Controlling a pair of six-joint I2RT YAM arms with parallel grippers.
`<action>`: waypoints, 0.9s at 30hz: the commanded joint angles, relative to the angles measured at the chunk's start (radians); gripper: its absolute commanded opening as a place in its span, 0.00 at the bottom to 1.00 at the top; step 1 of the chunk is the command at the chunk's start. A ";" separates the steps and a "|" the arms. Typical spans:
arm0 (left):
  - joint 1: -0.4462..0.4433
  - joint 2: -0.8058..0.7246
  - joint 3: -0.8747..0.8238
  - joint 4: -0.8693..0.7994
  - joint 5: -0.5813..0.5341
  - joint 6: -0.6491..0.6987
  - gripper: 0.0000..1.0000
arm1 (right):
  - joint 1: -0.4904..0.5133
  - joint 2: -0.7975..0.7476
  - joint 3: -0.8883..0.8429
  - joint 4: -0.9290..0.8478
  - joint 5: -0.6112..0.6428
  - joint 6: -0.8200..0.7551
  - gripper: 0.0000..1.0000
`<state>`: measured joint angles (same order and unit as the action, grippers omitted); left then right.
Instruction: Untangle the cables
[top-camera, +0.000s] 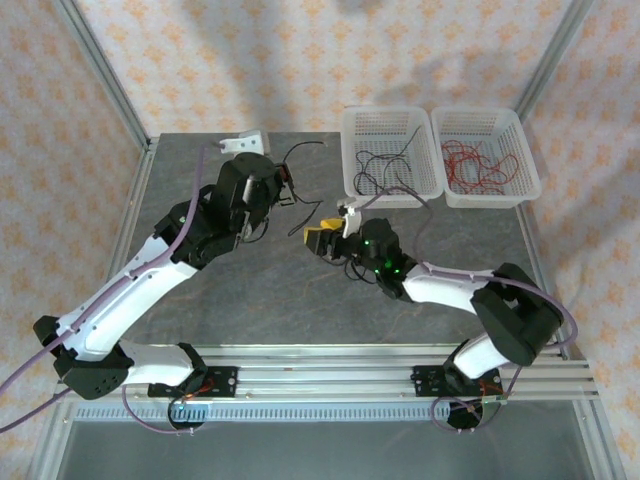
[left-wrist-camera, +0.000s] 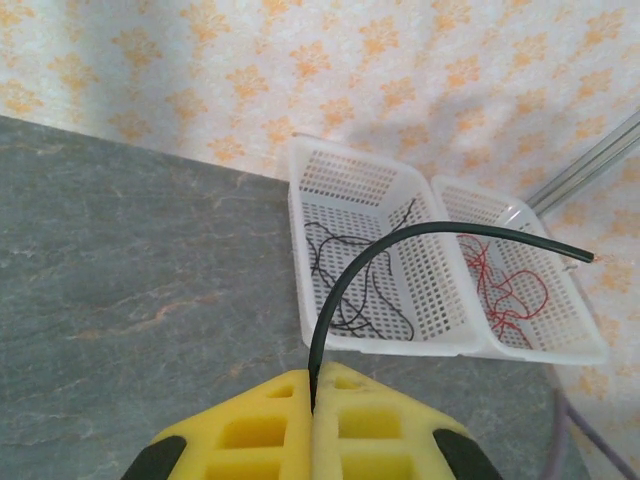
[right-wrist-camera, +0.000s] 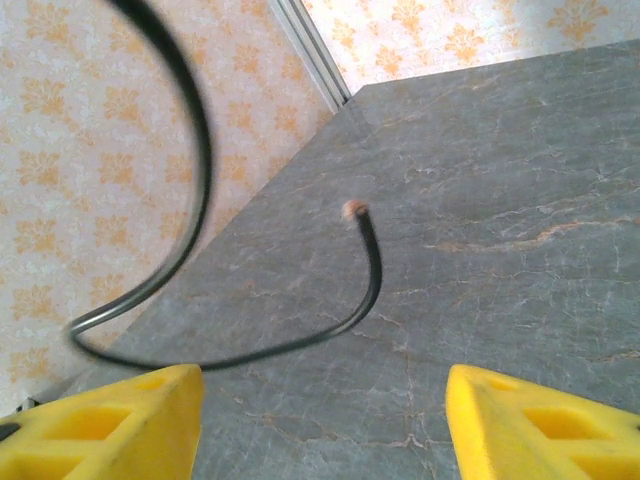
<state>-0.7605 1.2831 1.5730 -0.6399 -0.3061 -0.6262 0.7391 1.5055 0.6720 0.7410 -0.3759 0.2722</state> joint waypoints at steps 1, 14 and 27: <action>-0.012 0.002 0.046 0.008 0.016 0.029 0.00 | 0.001 0.030 0.051 0.100 0.027 0.039 0.63; -0.019 -0.072 0.033 0.022 0.021 0.027 0.00 | -0.031 0.104 0.139 0.094 0.122 0.182 0.01; -0.020 -0.122 0.096 -0.038 -0.084 0.081 0.00 | -0.159 -0.073 -0.042 0.023 0.218 0.478 0.00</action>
<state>-0.7727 1.1728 1.6386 -0.6468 -0.3462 -0.5850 0.5949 1.5002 0.6495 0.7925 -0.2070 0.6624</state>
